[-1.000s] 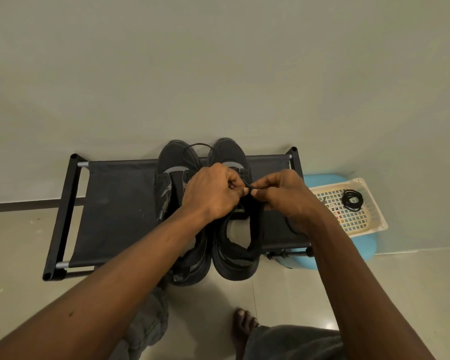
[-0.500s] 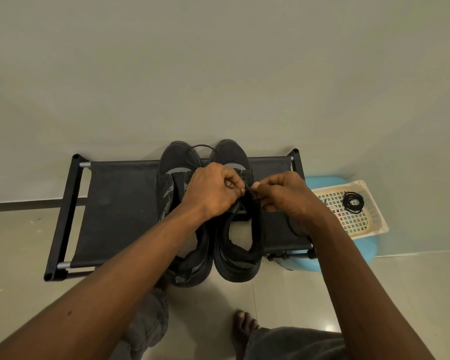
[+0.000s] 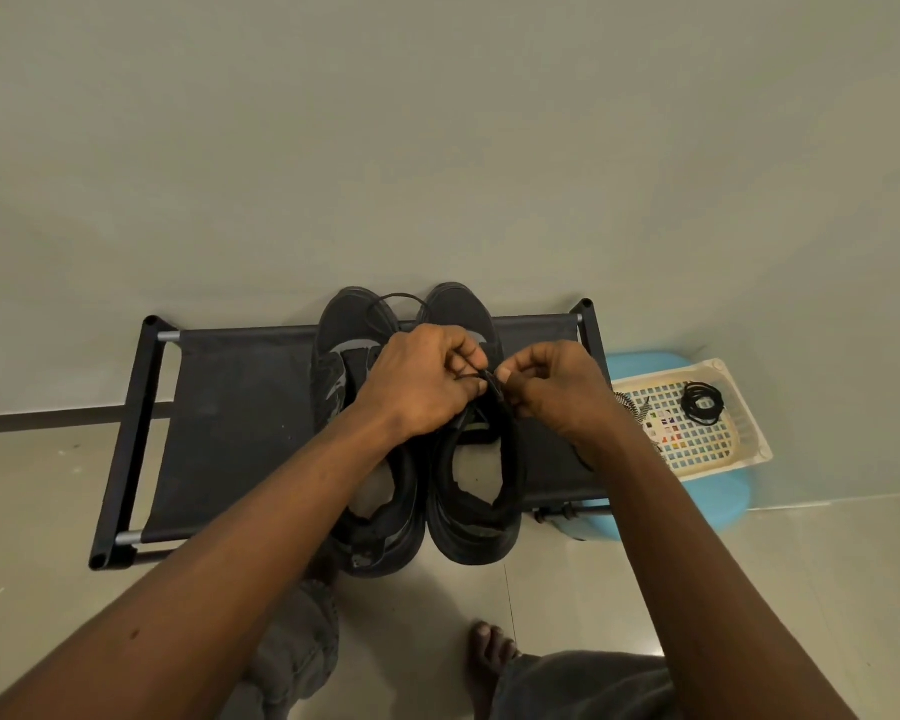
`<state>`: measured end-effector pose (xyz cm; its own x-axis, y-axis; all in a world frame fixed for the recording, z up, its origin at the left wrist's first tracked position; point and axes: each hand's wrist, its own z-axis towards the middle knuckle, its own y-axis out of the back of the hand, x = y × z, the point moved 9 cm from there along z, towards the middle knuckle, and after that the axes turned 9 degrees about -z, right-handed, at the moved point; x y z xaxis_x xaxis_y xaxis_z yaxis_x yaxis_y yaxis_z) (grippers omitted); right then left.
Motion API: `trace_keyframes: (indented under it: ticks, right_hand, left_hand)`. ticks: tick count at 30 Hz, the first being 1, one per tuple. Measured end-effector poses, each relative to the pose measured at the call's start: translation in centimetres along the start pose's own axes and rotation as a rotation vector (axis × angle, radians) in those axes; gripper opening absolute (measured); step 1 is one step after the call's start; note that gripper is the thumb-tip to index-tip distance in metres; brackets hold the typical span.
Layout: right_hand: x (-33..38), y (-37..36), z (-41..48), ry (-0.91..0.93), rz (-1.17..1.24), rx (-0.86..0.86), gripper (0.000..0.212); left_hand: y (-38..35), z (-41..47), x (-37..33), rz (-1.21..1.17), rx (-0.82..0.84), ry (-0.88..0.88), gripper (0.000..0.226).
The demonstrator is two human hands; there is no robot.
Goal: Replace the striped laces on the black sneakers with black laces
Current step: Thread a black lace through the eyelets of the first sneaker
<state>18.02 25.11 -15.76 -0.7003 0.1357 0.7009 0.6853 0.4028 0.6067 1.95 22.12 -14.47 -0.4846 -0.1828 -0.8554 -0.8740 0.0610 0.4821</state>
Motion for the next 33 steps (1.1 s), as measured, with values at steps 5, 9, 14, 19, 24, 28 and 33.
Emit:
trace_keyframes:
  ticks: [5, 9, 14, 19, 24, 28, 33]
  right_hand:
    - [0.5, 1.7, -0.4, -0.012, -0.016, -0.158, 0.016]
    - [4.9, 5.2, -3.8, 0.158, -0.221, -0.461, 0.011]
    - [8.1, 6.1, -7.7, 0.297, 0.135, -0.492, 0.006]
    - [7.1, 7.1, -9.9, 0.301, 0.505, -0.437, 0.008]
    - [2.4, 4.1, -7.2, 0.12, 0.031, -0.359, 0.014]
    - [0.7, 0.6, -3.4, 0.042, -0.28, -0.051, 0.021]
    - [0.6, -0.3, -1.4, 0.038, -0.215, -0.028, 0.011]
  left_hand:
    - [-0.8, -0.9, -0.8, 0.183, 0.079, -0.057, 0.04]
    - [-0.9, -0.9, -1.0, 0.248, 0.112, -0.071, 0.049]
    - [-0.6, -0.9, -1.0, 0.235, 0.099, -0.071, 0.045]
    - [-0.2, -1.1, -0.8, 0.273, 0.075, -0.059, 0.048]
    - [0.0, -1.2, -0.5, 0.306, 0.07, -0.025, 0.064]
    - [-0.3, -1.0, 0.0, 0.294, 0.129, -0.008, 0.073]
    - [-0.4, -0.8, 0.3, 0.277, 0.16, -0.012, 0.079]
